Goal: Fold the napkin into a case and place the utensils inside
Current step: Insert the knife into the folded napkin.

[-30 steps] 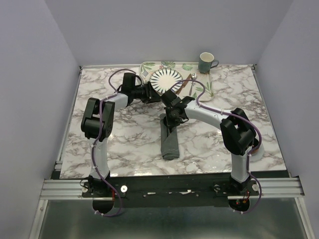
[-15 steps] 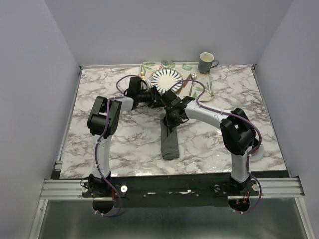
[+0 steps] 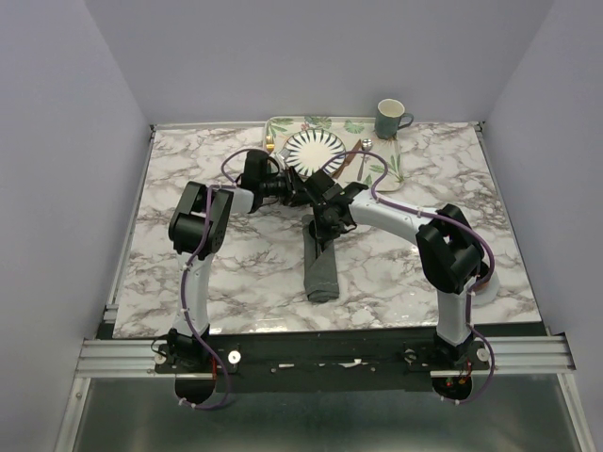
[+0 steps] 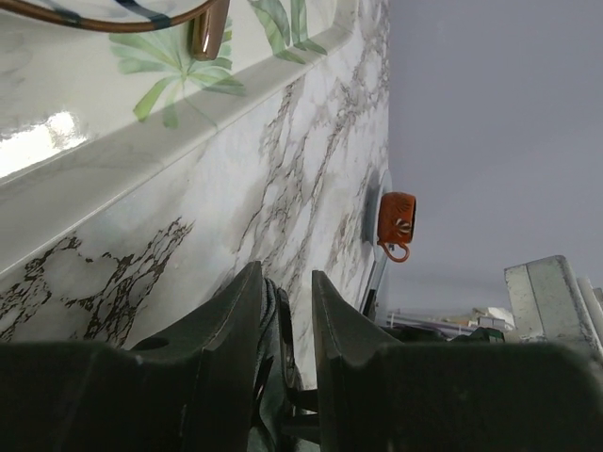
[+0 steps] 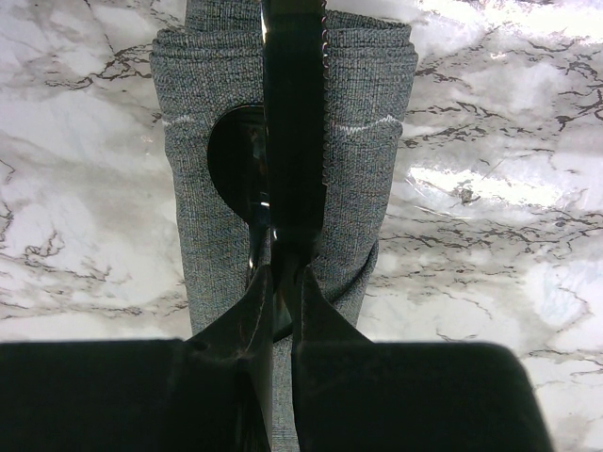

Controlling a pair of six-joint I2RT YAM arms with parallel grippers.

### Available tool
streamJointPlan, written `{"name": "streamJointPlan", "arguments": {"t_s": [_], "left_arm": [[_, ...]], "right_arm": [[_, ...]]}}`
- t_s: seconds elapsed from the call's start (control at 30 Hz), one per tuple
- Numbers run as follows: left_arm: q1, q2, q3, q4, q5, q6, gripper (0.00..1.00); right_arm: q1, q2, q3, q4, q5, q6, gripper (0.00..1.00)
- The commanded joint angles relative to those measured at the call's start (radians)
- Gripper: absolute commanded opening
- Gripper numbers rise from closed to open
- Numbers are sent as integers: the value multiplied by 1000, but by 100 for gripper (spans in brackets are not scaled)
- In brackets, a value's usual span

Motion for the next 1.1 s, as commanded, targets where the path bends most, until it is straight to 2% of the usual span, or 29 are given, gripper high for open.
{"name": "streamJointPlan", "arguments": {"t_s": [0.0,0.27,0.33,0.47,0.5,0.7,0.77,0.83,1.07], "left_arm": [[-6,22,-23,48,33,-36,34],[-7,32,-31,89,53,-68,4],[-7,33,-37,100,56,-79,0],[-9,32,-56,134,59,-103,0],[-9,32,-63,135,57,-108,0],[-10,25,-91,192,56,-155,0],[-10,22,-97,213,53,-168,0],[-12,18,-103,220,53,-178,0],[-16,-4,-138,281,57,-221,0]], "right_arm": [[7,-24,-5,-6,-5,6,1],[7,-13,7,-9,-17,4,2],[7,-10,13,-10,-20,-2,9],[7,-13,21,-15,-17,-12,22],[9,-13,22,-16,-19,-16,29],[7,-24,45,-19,-23,-40,47],[9,-30,50,-23,-22,-48,48],[9,-34,54,-21,-23,-54,56],[1,-45,90,-27,-14,-98,58]]}}
